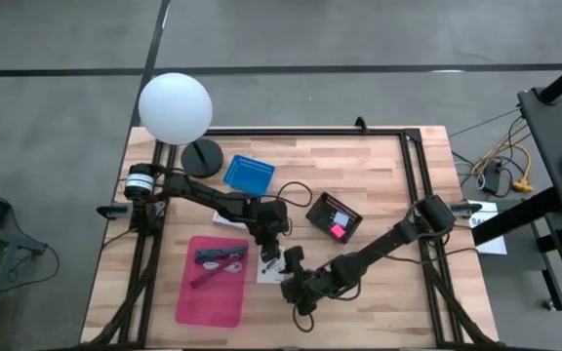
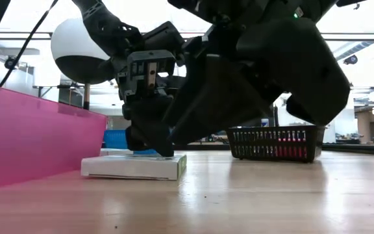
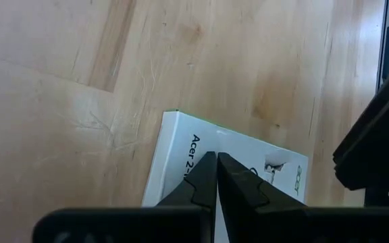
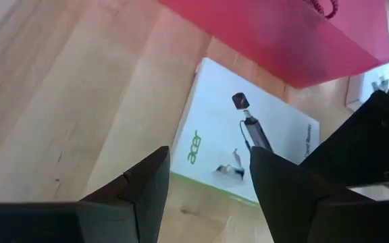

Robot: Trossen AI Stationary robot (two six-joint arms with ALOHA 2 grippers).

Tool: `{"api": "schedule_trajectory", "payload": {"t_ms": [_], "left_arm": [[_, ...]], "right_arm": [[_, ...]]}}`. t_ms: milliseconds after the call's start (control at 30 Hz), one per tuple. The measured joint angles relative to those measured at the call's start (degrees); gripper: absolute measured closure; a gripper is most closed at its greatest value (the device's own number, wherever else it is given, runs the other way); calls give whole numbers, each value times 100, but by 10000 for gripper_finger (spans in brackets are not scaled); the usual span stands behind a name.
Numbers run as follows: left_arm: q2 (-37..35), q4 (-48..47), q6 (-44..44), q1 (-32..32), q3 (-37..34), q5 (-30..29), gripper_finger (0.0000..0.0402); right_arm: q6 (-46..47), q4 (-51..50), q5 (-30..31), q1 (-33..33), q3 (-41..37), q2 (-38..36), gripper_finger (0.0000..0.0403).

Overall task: Pick and place items into bin
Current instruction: Put the bottom white card reader box into the blue bin

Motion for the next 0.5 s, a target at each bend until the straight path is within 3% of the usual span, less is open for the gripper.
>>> {"api": "schedule_trajectory", "payload": {"t_ms": [500], "left_arm": [[-2,-5,-7,7,-61,61,401]], "right_arm": [[62,279,-62,-11,-83,26,211]]}}
